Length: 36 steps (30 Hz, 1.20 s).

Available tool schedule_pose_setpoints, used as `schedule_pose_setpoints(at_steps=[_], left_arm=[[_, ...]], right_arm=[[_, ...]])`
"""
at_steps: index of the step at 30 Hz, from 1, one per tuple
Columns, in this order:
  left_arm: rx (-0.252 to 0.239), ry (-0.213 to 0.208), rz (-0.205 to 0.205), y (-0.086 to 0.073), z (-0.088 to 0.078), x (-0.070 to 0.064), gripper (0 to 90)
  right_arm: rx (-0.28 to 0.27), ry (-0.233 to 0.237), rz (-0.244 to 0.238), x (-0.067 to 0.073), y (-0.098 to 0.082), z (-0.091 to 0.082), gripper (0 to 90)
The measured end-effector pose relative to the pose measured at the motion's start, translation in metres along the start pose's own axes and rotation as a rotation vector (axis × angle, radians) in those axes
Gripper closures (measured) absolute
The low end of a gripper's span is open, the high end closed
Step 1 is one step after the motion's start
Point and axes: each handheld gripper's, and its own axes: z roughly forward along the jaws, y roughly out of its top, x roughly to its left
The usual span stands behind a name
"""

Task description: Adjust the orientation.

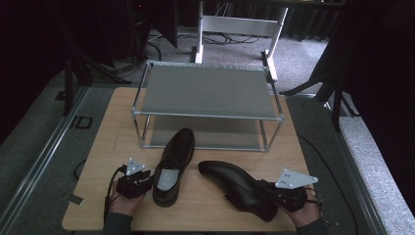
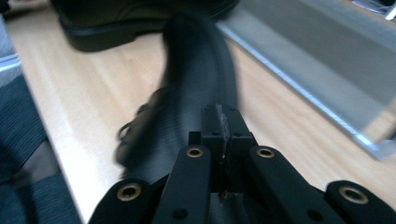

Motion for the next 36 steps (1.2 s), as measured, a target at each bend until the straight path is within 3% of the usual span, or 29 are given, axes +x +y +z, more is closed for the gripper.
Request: schedule_pose_setpoints(at_steps=[5, 8, 13, 14, 19, 25, 36], left_arm=[[0.006, -0.053, 0.020, -0.001, 0.002, -0.006, 68.4], [0.011, -0.077, 0.047, -0.001, 0.003, -0.015, 68.4], [0.013, -0.085, 0.053, -0.001, 0.004, -0.019, 68.7], [0.012, -0.089, 0.049, -0.001, 0.005, -0.018, 68.7], [0.012, -0.097, 0.045, -0.001, 0.005, -0.016, 67.3], [0.012, -0.086, 0.047, -0.001, 0.006, -0.016, 66.1], [0.014, -0.087, 0.047, -0.001, 0.007, -0.015, 65.1]], right_arm=[[0.034, 0.000, -0.025, 0.009, -0.005, 0.009, 89.9], [0.034, -0.002, -0.010, 0.004, -0.007, 0.012, 90.0], [0.041, -0.019, -0.010, 0.000, -0.007, 0.014, 90.0], [0.051, -0.037, -0.011, -0.003, -0.007, 0.016, 90.0], [0.035, -0.031, 0.013, -0.016, -0.007, 0.016, 90.0], [0.024, -0.058, 0.055, -0.038, -0.004, 0.020, 90.0], [0.073, -0.088, 0.114, -0.076, -0.007, 0.030, 90.0]])
